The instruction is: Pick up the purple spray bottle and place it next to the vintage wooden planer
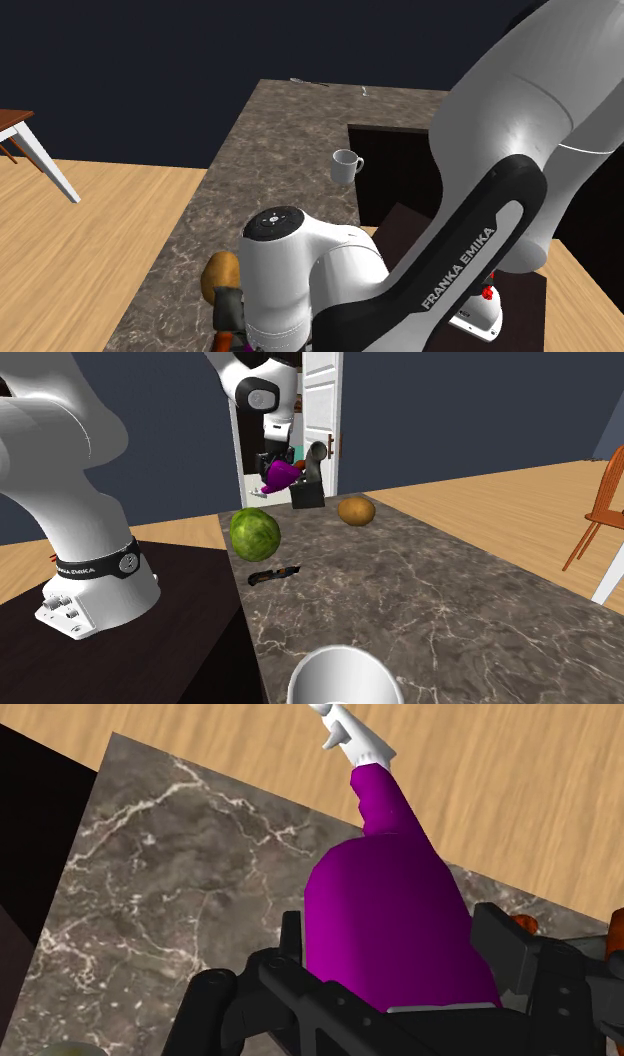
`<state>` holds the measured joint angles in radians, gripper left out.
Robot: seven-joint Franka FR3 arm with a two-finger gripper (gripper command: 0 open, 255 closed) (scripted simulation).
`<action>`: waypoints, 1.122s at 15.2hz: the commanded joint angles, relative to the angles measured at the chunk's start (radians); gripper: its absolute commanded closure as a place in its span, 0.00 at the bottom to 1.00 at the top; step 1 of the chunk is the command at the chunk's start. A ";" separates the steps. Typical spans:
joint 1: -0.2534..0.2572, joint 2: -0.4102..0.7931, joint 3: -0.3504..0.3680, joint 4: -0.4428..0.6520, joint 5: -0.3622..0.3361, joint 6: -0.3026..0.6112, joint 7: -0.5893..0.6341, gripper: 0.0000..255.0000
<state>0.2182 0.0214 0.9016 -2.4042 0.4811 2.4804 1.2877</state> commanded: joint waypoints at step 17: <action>-0.027 -0.146 -0.041 0.026 0.085 -0.168 -0.063 0.00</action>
<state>0.1917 -0.1231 0.8614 -2.3781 0.5647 2.3141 1.2260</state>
